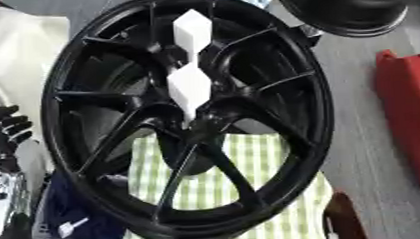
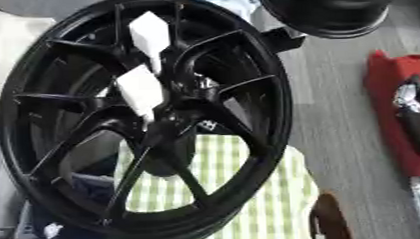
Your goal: Pull the pin out of the wheel hub.
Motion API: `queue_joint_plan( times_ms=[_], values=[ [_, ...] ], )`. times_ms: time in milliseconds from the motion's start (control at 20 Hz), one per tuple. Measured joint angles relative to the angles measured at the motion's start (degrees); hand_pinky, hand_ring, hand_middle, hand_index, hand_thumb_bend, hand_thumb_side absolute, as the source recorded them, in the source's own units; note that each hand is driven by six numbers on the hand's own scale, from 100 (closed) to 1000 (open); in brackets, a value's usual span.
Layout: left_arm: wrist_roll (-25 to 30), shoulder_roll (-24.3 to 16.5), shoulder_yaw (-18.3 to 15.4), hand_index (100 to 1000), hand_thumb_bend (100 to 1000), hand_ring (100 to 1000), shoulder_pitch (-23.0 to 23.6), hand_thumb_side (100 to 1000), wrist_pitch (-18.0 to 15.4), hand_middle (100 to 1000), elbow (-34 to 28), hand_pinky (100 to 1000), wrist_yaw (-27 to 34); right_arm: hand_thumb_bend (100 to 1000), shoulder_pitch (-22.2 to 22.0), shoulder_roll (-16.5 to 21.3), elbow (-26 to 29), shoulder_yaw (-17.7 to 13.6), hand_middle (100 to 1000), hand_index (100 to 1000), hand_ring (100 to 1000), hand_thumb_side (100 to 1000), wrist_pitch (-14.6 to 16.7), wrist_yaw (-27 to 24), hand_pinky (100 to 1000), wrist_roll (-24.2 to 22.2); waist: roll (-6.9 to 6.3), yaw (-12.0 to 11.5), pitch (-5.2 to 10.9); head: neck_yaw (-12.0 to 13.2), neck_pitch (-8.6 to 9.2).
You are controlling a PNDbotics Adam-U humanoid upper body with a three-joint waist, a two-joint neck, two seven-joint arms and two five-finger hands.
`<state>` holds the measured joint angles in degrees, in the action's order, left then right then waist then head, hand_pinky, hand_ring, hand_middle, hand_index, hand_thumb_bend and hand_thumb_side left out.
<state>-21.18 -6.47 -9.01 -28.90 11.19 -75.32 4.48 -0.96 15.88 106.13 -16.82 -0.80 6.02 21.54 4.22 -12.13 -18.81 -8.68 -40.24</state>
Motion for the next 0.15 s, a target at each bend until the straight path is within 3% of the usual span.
queue_joint_plan(
  times_ms=[100, 150],
  values=[
    [0.11, 0.01, 0.01, 694, 131, 646, -0.14, 1000, -0.32, 518, -0.01, 721, 0.00, 100, 1.38, -0.54, -3.71, 0.38, 533, 823, 619, 582, 2.34, -2.52, 729, -0.05, -0.19, -0.08, -0.10, 0.02, 0.26],
    [0.20, 0.01, 0.01, 695, 128, 647, -0.21, 1000, -0.49, 518, -0.02, 721, -0.01, 100, 1.88, -0.71, -5.51, 0.62, 532, 821, 618, 635, 3.49, -3.52, 729, -0.18, -0.23, -0.09, -0.18, 0.02, 0.41]
  ],
)
